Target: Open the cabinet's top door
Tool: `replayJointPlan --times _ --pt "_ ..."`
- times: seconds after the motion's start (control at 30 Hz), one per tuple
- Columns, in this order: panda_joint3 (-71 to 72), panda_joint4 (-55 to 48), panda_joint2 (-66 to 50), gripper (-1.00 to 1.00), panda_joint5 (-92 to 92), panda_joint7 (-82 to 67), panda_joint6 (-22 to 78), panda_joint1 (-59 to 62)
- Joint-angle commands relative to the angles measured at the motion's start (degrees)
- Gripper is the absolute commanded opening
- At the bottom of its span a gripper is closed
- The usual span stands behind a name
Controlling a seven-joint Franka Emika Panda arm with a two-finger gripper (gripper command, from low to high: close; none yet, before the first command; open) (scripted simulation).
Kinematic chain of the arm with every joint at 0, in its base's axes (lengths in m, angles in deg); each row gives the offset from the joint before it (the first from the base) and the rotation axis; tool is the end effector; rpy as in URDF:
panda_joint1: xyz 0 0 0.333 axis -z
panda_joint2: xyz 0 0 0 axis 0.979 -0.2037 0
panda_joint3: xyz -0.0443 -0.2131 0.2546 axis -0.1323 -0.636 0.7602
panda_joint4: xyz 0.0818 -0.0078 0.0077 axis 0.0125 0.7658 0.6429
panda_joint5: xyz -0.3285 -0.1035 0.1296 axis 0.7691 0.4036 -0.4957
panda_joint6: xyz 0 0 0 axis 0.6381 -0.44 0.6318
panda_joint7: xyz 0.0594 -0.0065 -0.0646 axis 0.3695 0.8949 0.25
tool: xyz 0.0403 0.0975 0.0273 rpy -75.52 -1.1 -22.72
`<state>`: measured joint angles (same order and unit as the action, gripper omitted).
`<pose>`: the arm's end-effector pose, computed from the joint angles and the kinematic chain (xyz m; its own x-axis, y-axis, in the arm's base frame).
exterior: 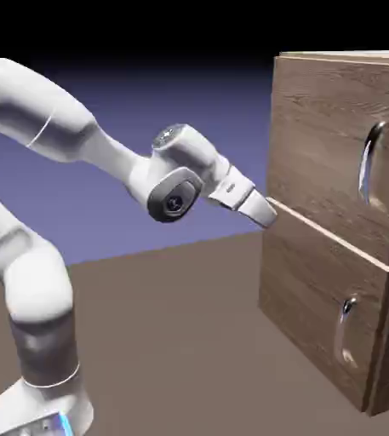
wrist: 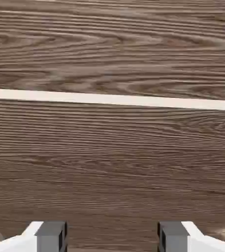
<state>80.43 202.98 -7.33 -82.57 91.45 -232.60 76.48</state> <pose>0.3610 0.0061 0.4975 0.5428 -0.6173 0.5695 -0.4151 -0.7866 -0.4571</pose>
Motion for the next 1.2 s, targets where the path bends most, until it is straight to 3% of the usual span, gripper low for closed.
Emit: replayJointPlan --times 0.0,1.17 --pt "-1.1 -0.6 0.4 0.00 2.5 -1.2 0.0 -0.9" --pt "-39.0 -20.5 15.8 0.00 89.7 -42.2 -0.6 -32.1"
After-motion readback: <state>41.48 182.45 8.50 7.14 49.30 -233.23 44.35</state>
